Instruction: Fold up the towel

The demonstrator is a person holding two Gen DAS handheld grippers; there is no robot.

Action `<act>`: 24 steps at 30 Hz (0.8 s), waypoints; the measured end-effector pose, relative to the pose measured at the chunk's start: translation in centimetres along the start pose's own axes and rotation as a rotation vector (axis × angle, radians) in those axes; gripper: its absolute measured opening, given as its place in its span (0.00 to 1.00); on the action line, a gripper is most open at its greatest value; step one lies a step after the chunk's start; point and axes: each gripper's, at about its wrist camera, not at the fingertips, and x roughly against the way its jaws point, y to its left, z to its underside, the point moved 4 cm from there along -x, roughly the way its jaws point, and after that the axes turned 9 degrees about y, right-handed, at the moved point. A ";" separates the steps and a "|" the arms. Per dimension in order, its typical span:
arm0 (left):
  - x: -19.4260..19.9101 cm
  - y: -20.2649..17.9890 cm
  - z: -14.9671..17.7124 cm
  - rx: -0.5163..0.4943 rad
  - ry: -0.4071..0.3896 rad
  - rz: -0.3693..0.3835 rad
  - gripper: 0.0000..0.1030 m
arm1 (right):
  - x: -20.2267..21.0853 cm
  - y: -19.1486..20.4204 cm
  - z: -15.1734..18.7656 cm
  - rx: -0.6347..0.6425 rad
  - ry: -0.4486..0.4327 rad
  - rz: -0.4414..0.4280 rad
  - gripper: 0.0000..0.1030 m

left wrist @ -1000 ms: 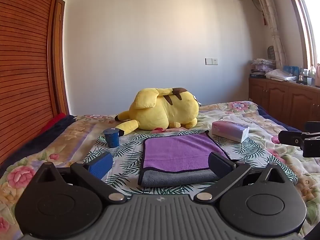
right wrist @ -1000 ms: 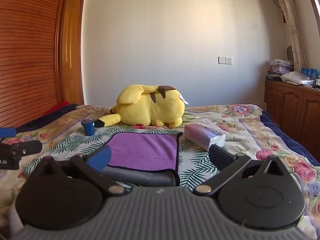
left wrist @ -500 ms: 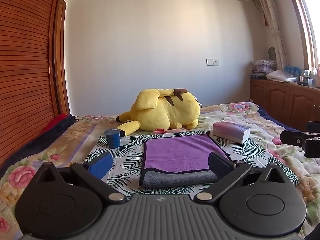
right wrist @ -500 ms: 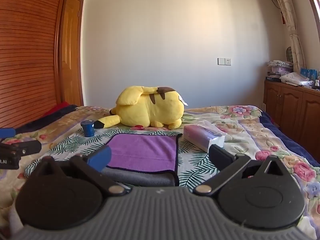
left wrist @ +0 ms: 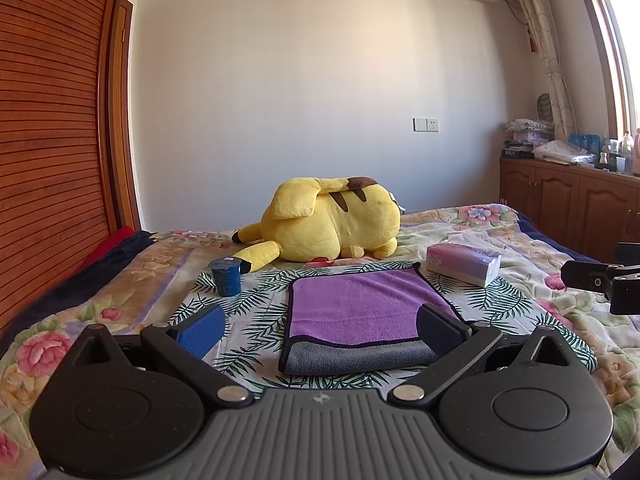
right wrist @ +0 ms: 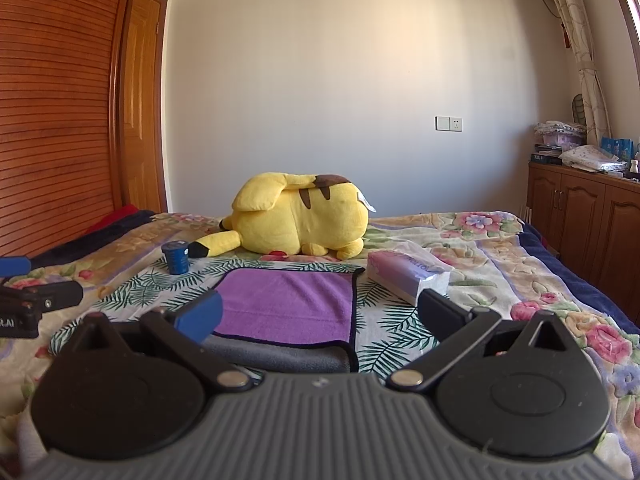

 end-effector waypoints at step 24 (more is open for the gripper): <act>0.0 -0.1 0.1 -0.001 0.000 -0.001 0.84 | 0.0 0.3 -0.1 0.001 0.002 -0.001 1.00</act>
